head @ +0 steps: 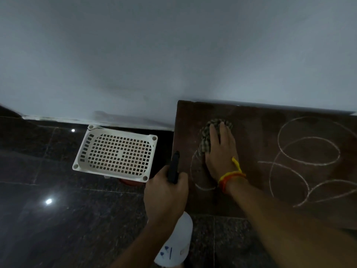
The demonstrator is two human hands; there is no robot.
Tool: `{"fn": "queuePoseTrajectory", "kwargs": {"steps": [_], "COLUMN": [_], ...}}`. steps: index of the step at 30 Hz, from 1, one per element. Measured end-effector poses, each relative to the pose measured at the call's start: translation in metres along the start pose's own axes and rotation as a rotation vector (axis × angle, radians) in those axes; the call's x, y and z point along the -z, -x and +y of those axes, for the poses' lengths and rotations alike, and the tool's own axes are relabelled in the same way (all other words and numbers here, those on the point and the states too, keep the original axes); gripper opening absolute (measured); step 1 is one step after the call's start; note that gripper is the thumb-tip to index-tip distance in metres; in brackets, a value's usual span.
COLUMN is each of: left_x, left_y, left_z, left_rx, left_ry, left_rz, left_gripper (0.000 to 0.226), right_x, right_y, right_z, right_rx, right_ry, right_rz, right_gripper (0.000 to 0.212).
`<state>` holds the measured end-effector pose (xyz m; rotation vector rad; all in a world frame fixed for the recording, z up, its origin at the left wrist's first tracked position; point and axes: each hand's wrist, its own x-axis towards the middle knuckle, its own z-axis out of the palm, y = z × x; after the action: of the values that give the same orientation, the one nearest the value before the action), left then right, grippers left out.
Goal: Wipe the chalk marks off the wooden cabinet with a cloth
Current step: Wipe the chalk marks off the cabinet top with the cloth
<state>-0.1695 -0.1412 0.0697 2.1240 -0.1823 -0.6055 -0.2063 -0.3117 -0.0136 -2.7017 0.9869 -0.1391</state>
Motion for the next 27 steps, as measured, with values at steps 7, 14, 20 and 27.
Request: {"fn": "queuePoseTrajectory", "kwargs": {"steps": [7,14,20,27], "left_x": [0.007,0.014,0.023,0.023], "left_y": [-0.008,-0.025,-0.039,-0.062], "left_z": [0.001,0.004,0.029,0.034], "left_rx": [-0.003,-0.060,-0.092,-0.161], "left_ry": [-0.019,0.007,-0.005,0.042], "left_rz": [0.009,0.043,0.082,0.118], "left_gripper": [0.035,0.031,0.033,0.027], "right_x": [-0.002,-0.008,-0.012,-0.015], "right_y": [0.010,-0.022,0.012,-0.034], "right_z": [-0.008,-0.017,-0.022,-0.026], "right_rx": [0.016,-0.007,0.043,0.008], "right_ry": [-0.022,-0.017,-0.048,-0.011], "right_rz": [-0.016,0.027,0.023,0.045], "right_gripper": [0.065,0.063,0.062,0.070]}}
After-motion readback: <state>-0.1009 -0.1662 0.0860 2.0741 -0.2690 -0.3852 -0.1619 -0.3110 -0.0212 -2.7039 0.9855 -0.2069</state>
